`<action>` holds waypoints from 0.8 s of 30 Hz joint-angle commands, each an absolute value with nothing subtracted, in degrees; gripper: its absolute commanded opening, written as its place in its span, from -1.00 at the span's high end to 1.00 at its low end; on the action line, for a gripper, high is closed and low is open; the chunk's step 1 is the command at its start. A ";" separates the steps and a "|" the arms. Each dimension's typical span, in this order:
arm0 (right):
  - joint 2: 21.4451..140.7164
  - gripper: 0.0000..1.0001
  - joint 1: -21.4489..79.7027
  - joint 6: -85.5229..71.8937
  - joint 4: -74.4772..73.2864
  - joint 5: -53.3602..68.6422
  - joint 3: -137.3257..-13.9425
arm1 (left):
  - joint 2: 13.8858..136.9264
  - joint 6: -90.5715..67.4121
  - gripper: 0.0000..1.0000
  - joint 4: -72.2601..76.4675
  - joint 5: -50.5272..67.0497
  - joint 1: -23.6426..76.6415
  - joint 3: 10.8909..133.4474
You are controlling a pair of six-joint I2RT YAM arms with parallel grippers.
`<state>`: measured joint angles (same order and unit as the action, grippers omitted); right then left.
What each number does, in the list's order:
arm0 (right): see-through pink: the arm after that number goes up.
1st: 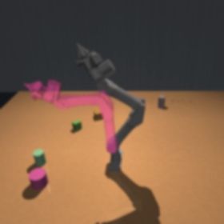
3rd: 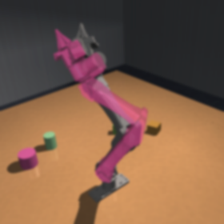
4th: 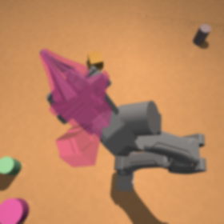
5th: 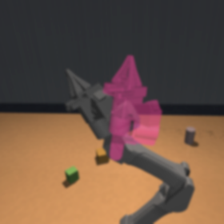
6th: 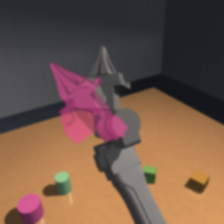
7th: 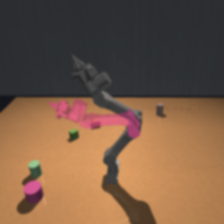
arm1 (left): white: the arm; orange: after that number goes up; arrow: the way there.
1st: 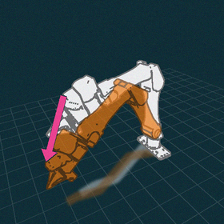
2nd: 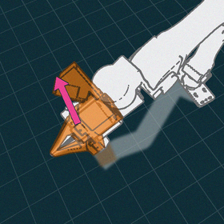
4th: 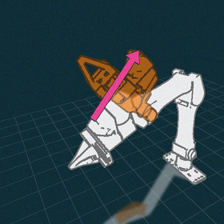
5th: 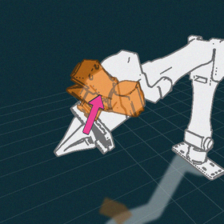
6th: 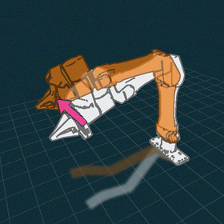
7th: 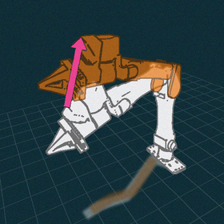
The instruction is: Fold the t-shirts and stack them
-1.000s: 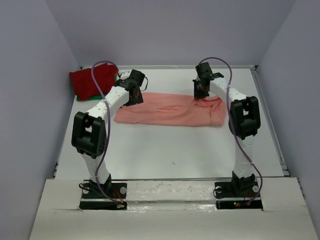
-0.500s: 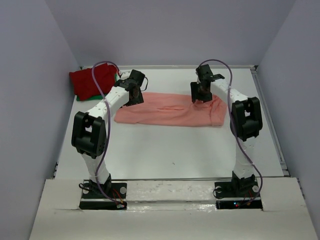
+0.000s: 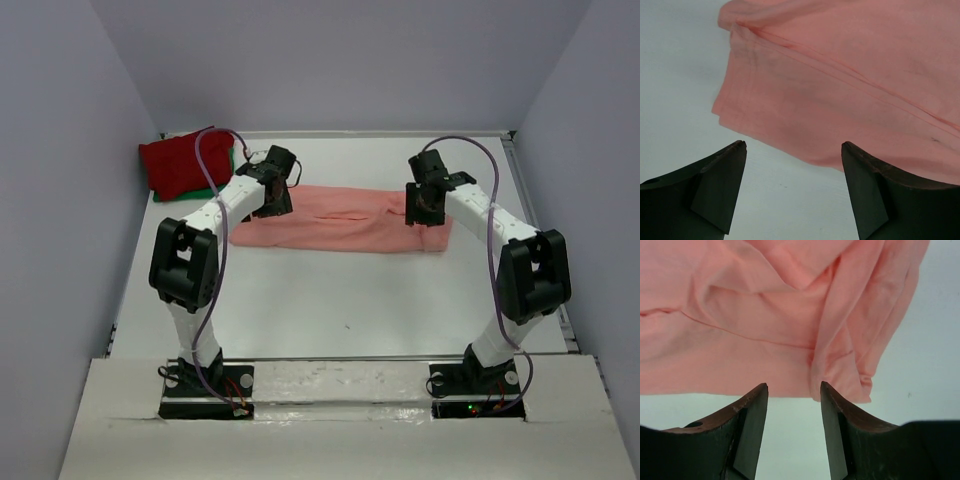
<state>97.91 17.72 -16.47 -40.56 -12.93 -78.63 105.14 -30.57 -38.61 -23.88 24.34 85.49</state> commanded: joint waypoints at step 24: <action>100.45 0.13 18.02 -19.60 -45.70 -18.55 -77.43 | 110.39 -32.08 -0.67 -32.52 -0.28 14.94 84.11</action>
